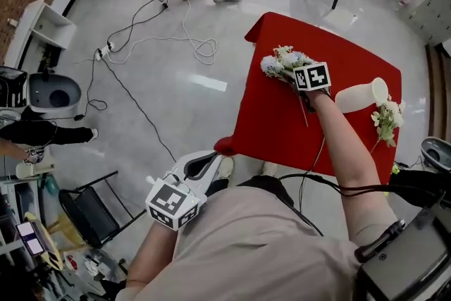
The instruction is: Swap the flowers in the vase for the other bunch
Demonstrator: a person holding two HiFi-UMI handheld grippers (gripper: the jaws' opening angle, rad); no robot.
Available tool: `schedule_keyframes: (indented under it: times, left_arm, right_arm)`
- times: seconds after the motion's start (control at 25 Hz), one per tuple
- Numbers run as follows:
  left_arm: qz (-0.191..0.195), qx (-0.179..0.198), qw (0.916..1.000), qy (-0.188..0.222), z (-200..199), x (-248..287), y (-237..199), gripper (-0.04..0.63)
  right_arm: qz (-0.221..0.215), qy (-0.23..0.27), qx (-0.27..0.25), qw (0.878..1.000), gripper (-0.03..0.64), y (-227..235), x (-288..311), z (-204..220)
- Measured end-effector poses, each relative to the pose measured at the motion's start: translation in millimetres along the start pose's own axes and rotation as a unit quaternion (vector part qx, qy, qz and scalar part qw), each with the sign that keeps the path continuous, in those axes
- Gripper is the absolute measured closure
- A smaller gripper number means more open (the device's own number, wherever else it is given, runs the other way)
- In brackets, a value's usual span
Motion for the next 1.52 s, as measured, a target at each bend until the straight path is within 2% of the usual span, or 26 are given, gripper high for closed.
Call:
schedule_keyframes:
  times: [0.08,0.2,0.4,0.52,0.76,1.04,1.24,1.52]
  left_arm:
    - [-0.013,-0.009,0.9999,-0.003,4,-4,-4,0.588]
    - [-0.027,-0.019,0.9994,-0.006,10,-4,-8,0.588]
    - [-0.032,-0.026,0.9991,-0.005,10,-2,-15,0.588]
    - [-0.026,-0.02,0.9995,-0.003,5,-1,-15,0.588]
    - [-0.011,0.0,0.9999,-0.002,-5,7,-15,0.588]
    - [0.023,0.026,0.9994,0.0,-16,18,-9,0.588]
    - [0.052,0.049,0.9975,0.004,-27,32,3,0.588]
    - [0.094,0.077,0.9925,0.01,-42,51,27,0.588]
  right_arm:
    - [-0.005,-0.024,0.003,1.0,0.273,2,14,2]
    - [-0.01,-0.039,0.005,0.999,0.347,5,28,5]
    - [-0.01,-0.025,0.011,1.0,0.493,3,30,6]
    - [-0.012,-0.01,0.006,1.0,0.539,-3,24,5]
    - [-0.019,0.028,0.016,0.999,0.557,-7,0,-1]
    - [-0.031,0.122,0.037,0.991,0.558,-12,-61,-26]
    - [-0.038,0.202,0.034,0.978,0.558,-17,-127,-52]
    - [-0.044,0.307,0.025,0.95,0.559,-24,-223,-84]
Point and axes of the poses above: the fingertips, and each gripper's own axes: x forward along the fingers, y to its right, z out of its underside, the point moved 6 cm from there along -x, backward along the fingers, and after that the axes turned 10 degrees about x, right-handed, at the moved point
